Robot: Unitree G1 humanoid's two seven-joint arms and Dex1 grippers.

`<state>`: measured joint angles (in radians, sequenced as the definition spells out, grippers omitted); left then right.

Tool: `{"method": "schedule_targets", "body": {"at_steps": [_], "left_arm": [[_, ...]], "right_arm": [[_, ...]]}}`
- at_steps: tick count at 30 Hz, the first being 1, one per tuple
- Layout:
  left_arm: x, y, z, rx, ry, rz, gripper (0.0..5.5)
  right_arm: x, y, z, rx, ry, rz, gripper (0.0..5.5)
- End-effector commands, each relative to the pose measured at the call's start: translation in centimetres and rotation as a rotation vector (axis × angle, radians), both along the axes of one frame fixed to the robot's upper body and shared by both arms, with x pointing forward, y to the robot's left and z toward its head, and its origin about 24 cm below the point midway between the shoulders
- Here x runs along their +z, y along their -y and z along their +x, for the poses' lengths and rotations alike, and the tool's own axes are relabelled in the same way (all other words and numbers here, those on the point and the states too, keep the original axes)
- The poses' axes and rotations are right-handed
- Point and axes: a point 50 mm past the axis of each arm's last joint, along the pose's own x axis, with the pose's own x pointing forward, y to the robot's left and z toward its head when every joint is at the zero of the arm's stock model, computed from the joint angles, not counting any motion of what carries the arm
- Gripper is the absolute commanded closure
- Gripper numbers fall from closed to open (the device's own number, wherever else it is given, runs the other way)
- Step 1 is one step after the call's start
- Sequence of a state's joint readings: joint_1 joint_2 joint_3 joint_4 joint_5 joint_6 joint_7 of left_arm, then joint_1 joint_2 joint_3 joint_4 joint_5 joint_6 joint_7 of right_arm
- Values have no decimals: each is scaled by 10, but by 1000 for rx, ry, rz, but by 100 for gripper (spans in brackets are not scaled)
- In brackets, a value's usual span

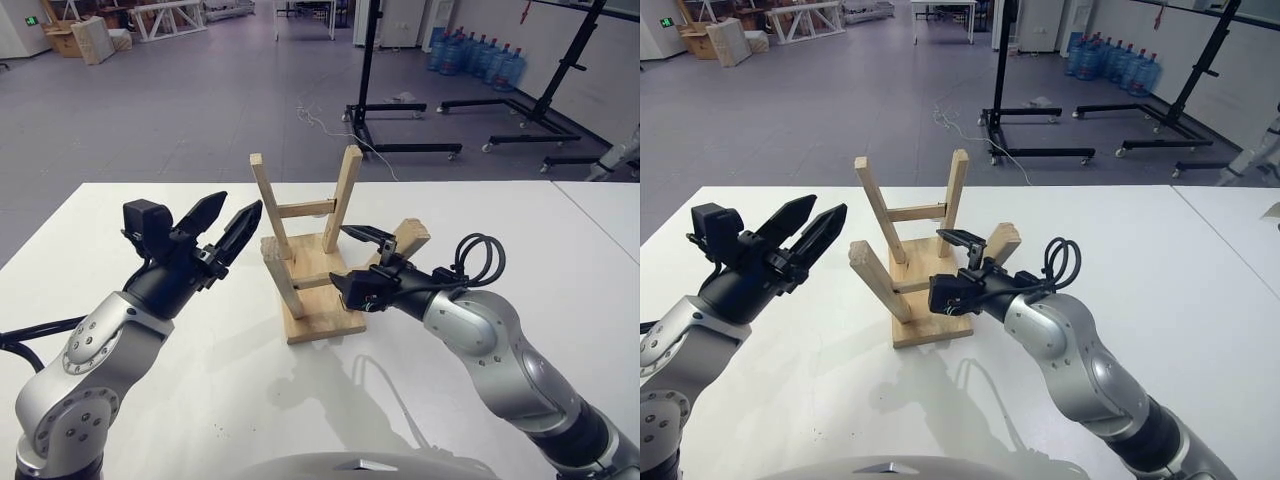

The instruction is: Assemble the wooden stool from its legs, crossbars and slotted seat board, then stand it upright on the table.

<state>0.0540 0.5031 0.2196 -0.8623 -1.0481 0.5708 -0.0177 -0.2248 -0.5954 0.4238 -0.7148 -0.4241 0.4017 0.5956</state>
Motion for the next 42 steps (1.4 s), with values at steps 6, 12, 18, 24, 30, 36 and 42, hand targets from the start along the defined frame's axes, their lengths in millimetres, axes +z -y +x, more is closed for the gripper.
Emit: {"method": "schedule_targets", "body": {"at_steps": [6, 12, 18, 24, 30, 36, 42], "left_arm": [[-2, 1, -1, 36, 20, -6, 213], [-1, 3, 1, 20, 18, -6, 213], [0, 4, 4, -13, 9, 11, 213], [-2, 1, 7, -3, 11, 15, 213], [2, -3, 10, 22, 48, 17, 213], [5, -11, 4, 36, 84, 9, 213], [-3, -2, -27, -188, 64, 5, 213]], "right_arm": [[54, 7, 11, 60, 320, 239, 117], [-28, -4, 17, 55, 134, -187, 117], [-73, -1, -3, 92, -191, -381, 117], [-33, -3, 18, 19, -43, -153, 117], [30, -4, 35, 146, 32, 190, 117], [86, 36, 57, 102, -84, 670, 117], [53, 102, 76, -241, -281, 973, 117]]}}
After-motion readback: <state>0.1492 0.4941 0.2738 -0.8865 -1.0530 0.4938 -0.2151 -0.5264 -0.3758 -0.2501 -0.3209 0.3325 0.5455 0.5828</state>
